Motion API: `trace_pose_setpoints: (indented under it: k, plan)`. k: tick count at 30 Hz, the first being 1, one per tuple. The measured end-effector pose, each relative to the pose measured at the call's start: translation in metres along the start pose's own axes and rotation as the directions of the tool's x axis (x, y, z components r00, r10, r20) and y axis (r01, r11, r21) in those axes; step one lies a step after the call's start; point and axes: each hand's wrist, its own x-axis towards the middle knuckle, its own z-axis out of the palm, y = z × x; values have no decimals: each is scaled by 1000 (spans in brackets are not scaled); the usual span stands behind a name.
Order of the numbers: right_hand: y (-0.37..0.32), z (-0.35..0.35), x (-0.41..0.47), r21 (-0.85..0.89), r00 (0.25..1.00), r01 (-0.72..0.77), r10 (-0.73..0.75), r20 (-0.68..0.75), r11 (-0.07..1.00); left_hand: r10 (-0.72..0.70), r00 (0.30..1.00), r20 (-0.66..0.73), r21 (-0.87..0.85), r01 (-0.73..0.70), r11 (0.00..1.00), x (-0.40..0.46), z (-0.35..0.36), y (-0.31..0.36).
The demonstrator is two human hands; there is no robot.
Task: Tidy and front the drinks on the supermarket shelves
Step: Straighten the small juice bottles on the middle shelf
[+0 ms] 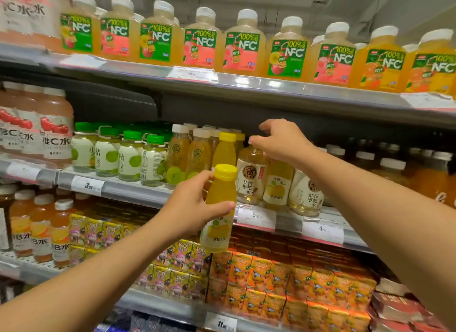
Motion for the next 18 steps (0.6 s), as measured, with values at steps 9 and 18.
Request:
trace_pose_setpoints:
  k: [9,18]
  plan:
    - [-14,26,36,-243,980,-165,187,67,956,-55,998,-19,-31,55,998,-6,-38,-29]
    - [-14,21,12,-131,991,-132,128,-43,983,-56,998,-37,-30,55,998,-7,-43,-34]
